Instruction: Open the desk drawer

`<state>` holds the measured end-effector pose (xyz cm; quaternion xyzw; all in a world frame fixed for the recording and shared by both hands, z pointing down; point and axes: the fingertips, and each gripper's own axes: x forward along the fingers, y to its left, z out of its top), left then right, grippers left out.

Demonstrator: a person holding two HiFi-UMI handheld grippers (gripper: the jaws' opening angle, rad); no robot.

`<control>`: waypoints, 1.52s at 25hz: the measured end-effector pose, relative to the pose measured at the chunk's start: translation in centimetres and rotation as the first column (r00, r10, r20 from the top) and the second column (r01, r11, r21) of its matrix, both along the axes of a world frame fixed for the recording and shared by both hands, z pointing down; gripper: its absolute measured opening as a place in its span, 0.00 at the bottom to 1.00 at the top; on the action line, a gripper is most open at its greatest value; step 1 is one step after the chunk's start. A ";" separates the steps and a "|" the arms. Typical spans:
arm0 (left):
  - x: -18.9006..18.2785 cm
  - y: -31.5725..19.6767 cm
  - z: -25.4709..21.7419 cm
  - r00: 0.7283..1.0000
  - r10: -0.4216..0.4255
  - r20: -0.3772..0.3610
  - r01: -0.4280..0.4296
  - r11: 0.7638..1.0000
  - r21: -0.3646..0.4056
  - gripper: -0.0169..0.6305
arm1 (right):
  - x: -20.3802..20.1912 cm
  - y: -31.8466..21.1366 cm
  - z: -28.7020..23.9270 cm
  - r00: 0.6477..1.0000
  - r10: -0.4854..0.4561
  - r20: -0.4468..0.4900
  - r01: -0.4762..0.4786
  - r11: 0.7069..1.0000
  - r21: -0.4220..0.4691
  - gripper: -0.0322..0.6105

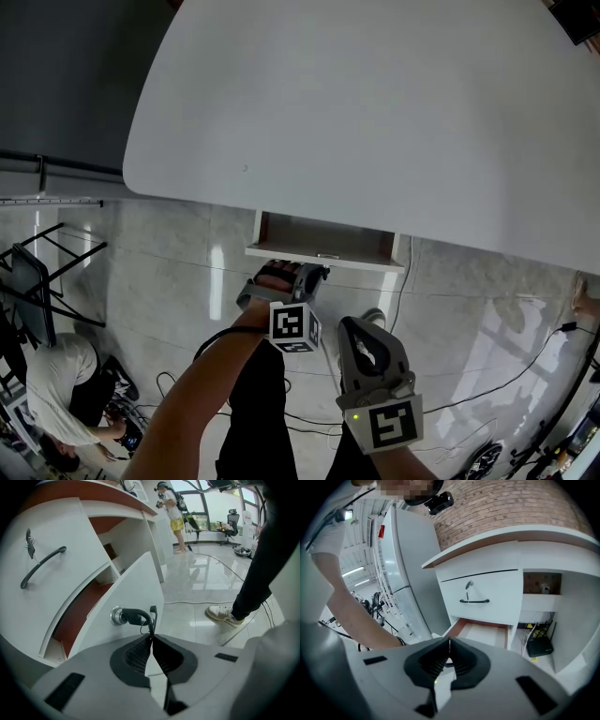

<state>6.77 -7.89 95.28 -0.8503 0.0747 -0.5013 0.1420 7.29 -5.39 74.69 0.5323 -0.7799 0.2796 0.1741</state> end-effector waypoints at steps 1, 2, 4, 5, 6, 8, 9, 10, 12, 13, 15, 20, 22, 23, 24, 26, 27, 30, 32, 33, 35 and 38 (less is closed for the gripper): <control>-0.1 0.1 0.0 1.000 0.000 0.000 0.000 1.000 0.000 0.05 | -0.2 0.2 0.0 1.000 -0.007 0.002 0.007 1.000 -0.004 0.07; -0.2 0.1 0.0 1.000 -0.003 0.000 0.003 1.000 0.000 0.05 | -0.4 0.3 0.0 1.000 -0.013 0.005 0.013 1.000 -0.008 0.07; -0.2 0.0 0.0 1.000 -0.015 -0.004 0.015 1.000 0.000 0.05 | -0.5 0.6 0.2 1.000 -0.017 0.007 0.018 1.000 -0.017 0.07; -0.2 0.0 -0.2 1.000 -0.024 -0.014 0.024 1.000 0.001 0.05 | -0.5 0.7 0.2 1.000 -0.016 0.008 0.017 1.000 -0.022 0.07; -0.2 0.0 -0.5 0.999 -0.034 -0.029 0.034 0.999 0.002 0.05 | -0.4 0.8 0.2 1.000 -0.015 0.009 0.015 1.000 -0.026 0.07; -0.3 0.5 -1.3 0.997 -0.040 -0.059 0.040 0.999 0.001 0.05 | -0.2 0.8 0.2 1.000 -0.009 0.009 0.009 1.000 -0.029 0.07; -0.4 0.9 -1.6 0.997 -0.037 -0.063 0.037 0.999 -0.003 0.05 | 0.0 0.8 0.2 1.000 -0.006 0.008 0.006 1.000 -0.030 0.07; -0.6 1.4 -1.8 0.997 -0.034 -0.065 0.034 0.999 -0.008 0.05 | 0.1 0.8 0.2 1.000 -0.003 0.009 0.003 0.999 -0.032 0.07; -1.0 2.3 -2.9 0.995 -0.046 -0.083 0.044 0.999 -0.020 0.05 | 0.2 0.6 -0.3 1.000 -0.001 0.010 0.001 0.999 -0.033 0.07; -1.2 2.7 -3.6 0.993 -0.063 -0.096 0.060 0.998 -0.033 0.05 | 0.2 0.5 -0.7 1.000 -0.003 0.011 0.004 1.000 -0.030 0.07; -1.6 3.2 -4.9 0.988 -0.106 -0.108 0.100 0.993 -0.061 0.05 | 0.1 0.2 -1.7 1.000 -0.013 0.009 0.013 1.000 -0.020 0.07; -3.1 3.9 -7.4 0.963 -0.251 -0.102 0.235 0.961 -0.143 0.05 | -0.2 -0.2 -4.6 1.000 -0.022 0.004 0.022 1.000 -0.006 0.07; -3.8 3.8 -8.6 0.945 -0.314 -0.096 0.296 0.940 -0.168 0.05 | -0.1 -0.4 -6.0 1.000 -0.025 -0.001 0.025 1.000 0.002 0.07; -4.1 3.6 -9.4 0.931 -0.352 -0.096 0.331 0.926 -0.180 0.05 | -0.1 -0.5 -6.7 1.000 -0.026 -0.005 0.027 1.000 0.008 0.07; -4.4 3.5 -10.2 0.916 -0.390 -0.097 0.368 0.910 -0.192 0.05 | 0.1 -0.6 -7.3 1.000 -0.029 -0.010 0.029 0.999 0.015 0.07; -4.8 3.5 -11.9 0.883 -0.458 -0.101 0.429 0.876 -0.219 0.05 | 0.3 -0.4 -8.6 0.999 -0.031 -0.021 0.032 0.999 0.022 0.07; -4.9 3.5 -12.8 0.867 -0.488 -0.104 0.455 0.859 -0.234 0.05 | 0.4 -0.3 -9.3 0.999 -0.032 -0.025 0.032 0.999 0.022 0.07; -5.1 3.1 -15.1 0.815 -0.568 -0.117 0.522 0.806 -0.281 0.05 | 0.4 0.0 -10.8 0.999 -0.027 -0.027 0.028 0.999 0.019 0.07; -5.0 2.9 -16.4 0.786 -0.606 -0.122 0.552 0.777 -0.302 0.05 | 0.2 0.2 -11.4 0.999 -0.028 -0.031 0.029 0.999 0.016 0.07; -4.9 2.9 -17.0 0.773 -0.623 -0.121 0.566 0.762 -0.314 0.05 | 0.2 0.4 -11.7 0.999 -0.030 -0.034 0.030 0.999 0.013 0.07; -4.6 3.0 -18.1 0.746 -0.656 -0.115 0.590 0.731 -0.342 0.05 | 0.1 0.7 -12.2 0.999 -0.031 -0.038 0.031 0.999 0.006 0.07; -4.2 3.0 -19.5 0.719 -0.686 -0.109 0.610 0.699 -0.373 0.05 | 0.1 0.8 -13.0 0.999 -0.024 -0.043 0.024 1.000 0.006 0.07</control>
